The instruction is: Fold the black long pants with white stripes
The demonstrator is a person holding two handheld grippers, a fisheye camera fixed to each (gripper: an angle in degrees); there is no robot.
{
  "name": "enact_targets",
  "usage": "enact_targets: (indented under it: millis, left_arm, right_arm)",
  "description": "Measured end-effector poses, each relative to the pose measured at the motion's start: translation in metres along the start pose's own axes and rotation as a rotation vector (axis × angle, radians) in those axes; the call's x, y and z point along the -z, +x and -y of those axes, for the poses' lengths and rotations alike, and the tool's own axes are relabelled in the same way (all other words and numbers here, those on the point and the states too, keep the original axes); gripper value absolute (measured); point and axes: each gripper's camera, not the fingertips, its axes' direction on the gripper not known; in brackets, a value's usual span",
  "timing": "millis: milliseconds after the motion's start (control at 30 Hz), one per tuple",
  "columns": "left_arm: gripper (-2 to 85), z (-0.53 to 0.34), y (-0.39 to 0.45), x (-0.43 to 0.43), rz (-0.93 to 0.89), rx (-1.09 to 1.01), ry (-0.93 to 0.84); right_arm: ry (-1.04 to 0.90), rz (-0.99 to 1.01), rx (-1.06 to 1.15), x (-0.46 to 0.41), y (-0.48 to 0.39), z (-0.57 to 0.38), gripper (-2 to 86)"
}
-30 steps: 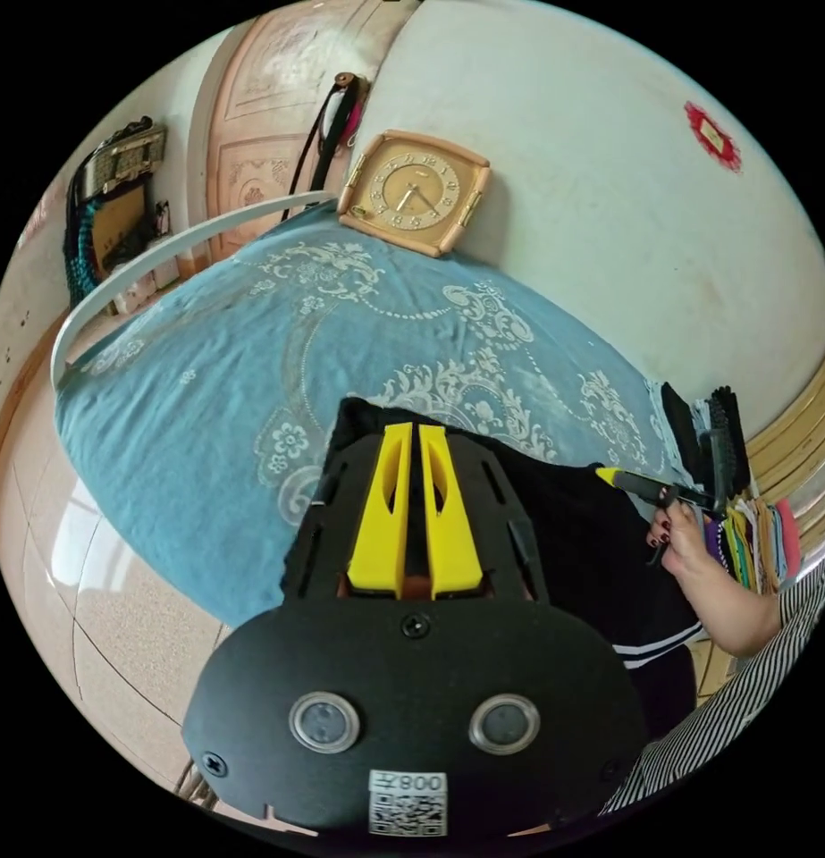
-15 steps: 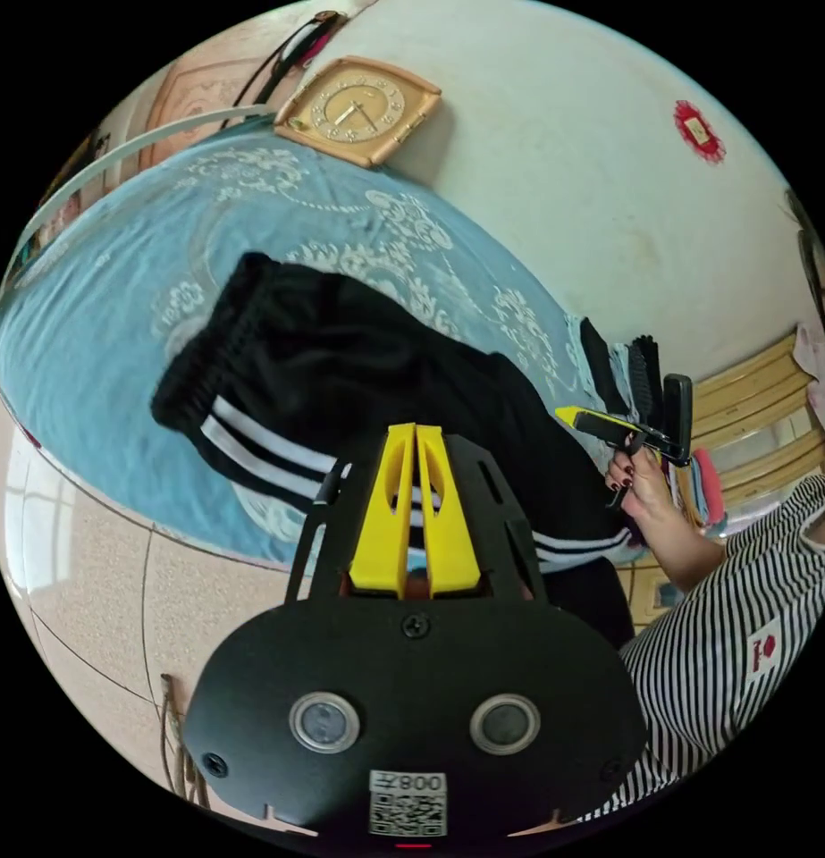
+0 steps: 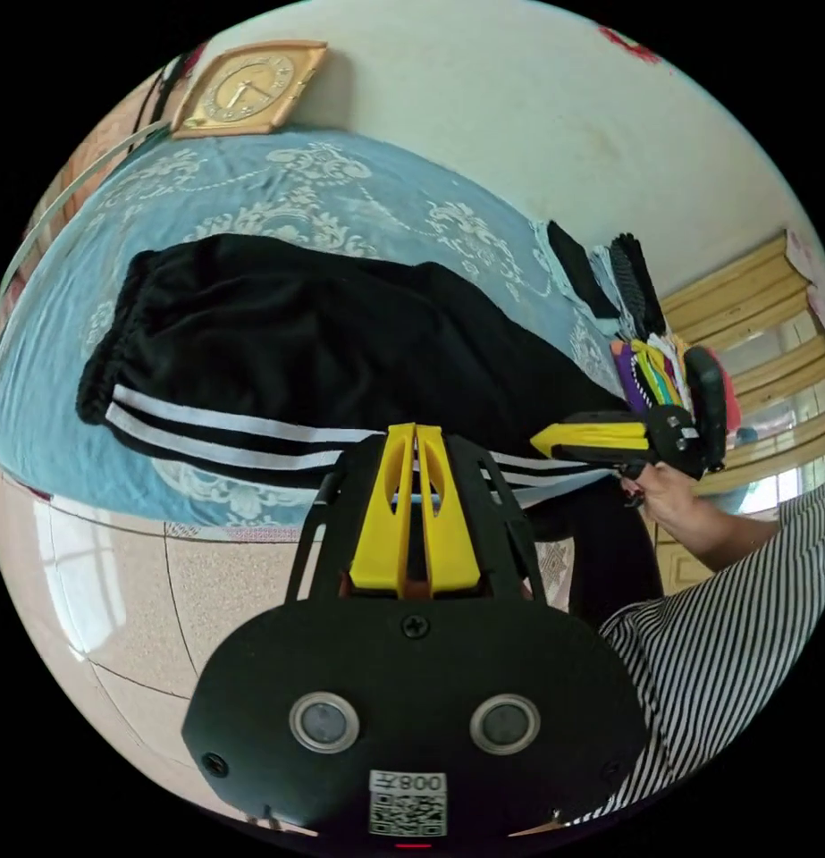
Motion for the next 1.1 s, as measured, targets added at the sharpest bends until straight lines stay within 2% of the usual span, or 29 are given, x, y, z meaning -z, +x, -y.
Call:
enact_targets:
  millis: [100,200,333,467,533,633,700,833,900,1000,1100]
  left_arm:
    - [0.1,0.019,0.045,-0.029,0.061,-0.076,-0.141]
    - [0.1,0.037,0.085,-0.041,0.119,-0.126,-0.169]
    - [0.2,0.063,0.136,-0.049,0.132,-0.147,-0.216]
    - [0.2,0.09,0.179,-0.058,0.084,-0.088,-0.268]
    - [0.2,0.103,0.197,-0.06,0.054,-0.014,-0.304]
    - [0.3,0.12,0.242,-0.05,0.077,0.028,-0.224]
    - [0.4,0.129,0.276,-0.045,0.07,0.017,-0.173]
    - [1.3,0.157,0.369,-0.066,-0.101,-0.087,-0.181]
    - [2.4,0.175,0.417,-0.084,-0.168,-0.168,-0.227]
    - [5.0,0.211,0.507,-0.117,-0.252,-0.309,-0.276]
    - [6.9,0.249,0.604,-0.152,-0.302,-0.467,-0.342]
  right_arm:
    - [-0.032,-0.086,-0.068,-0.021,0.003,-0.044,0.1]
    - [-0.084,-0.129,-0.116,-0.057,0.012,-0.089,0.1]
    - [0.023,-0.131,-0.13,-0.086,0.014,-0.131,0.1]
    - [0.037,-0.18,-0.142,-0.122,0.013,-0.169,0.1]
    - [0.075,-0.144,-0.178,-0.136,0.021,-0.193,0.2]
    - [0.095,0.054,-0.294,-0.154,0.05,-0.234,0.4]
    - [0.186,0.188,-0.386,-0.16,0.076,-0.282,0.6]
    - [0.381,0.228,-0.583,-0.163,0.12,-0.381,1.6]
    - [0.486,0.231,-0.757,-0.175,0.151,-0.457,4.1]
    - [0.571,0.248,-0.969,-0.201,0.184,-0.542,8.4]
    - [0.618,0.237,-1.081,-0.229,0.205,-0.601,10.2]
